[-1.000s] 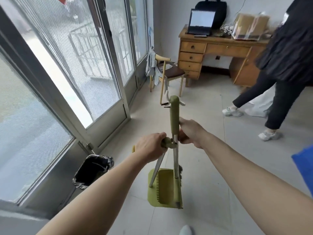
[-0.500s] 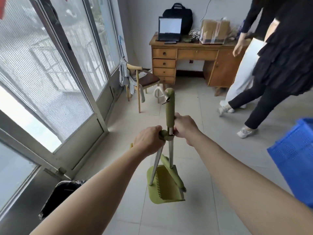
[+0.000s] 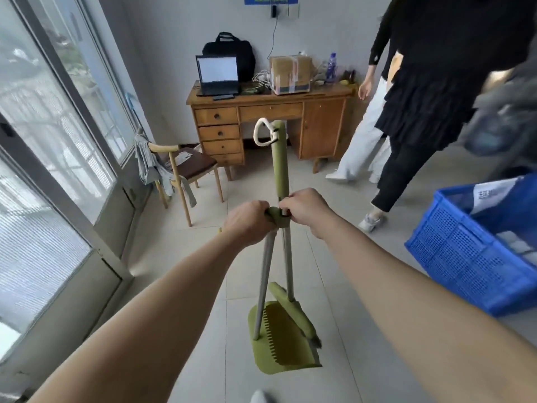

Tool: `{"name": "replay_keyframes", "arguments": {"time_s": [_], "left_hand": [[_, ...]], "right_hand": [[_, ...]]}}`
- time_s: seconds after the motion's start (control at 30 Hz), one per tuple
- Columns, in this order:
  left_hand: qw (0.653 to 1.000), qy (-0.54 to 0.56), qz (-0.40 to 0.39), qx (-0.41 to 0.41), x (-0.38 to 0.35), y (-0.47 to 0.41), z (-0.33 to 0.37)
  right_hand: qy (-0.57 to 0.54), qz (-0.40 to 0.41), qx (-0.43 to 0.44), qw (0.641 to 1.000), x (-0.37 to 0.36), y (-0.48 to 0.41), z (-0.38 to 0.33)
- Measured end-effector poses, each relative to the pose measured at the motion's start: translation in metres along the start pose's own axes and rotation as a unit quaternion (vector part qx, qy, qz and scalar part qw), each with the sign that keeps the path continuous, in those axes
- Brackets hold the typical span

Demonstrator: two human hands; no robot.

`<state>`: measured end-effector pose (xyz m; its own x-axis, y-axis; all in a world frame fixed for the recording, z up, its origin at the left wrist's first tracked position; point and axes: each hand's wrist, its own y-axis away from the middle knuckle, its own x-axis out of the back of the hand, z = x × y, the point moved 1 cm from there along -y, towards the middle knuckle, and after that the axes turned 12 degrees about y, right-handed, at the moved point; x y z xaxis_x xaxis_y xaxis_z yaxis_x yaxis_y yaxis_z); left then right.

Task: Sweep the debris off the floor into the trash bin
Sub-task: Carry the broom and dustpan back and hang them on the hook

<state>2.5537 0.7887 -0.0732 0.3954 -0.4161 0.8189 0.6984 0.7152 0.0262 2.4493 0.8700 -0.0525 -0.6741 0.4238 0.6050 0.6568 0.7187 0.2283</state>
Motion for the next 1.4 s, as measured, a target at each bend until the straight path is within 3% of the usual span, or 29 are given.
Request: {"name": "replay_keyframes", "arguments": {"time_s": [0.57,0.9,1.4], "left_hand": [[0.989,-0.008,-0.093,-0.118,0.003,-0.175,0.061],[0.979,0.001,-0.114,-0.168,-0.017,-0.289,0.136],[0.981,0.020,-0.116,-0.155,-0.085,-0.499,0.253]], "right_hand": [[0.024,0.197,0.000,0.980,0.074,-0.117,-0.006],[0.004,0.246,-0.015,0.969,0.155,-0.223,0.014],[-0.042,0.219,-0.002,0.975,0.304,-0.420,0.061]]}}
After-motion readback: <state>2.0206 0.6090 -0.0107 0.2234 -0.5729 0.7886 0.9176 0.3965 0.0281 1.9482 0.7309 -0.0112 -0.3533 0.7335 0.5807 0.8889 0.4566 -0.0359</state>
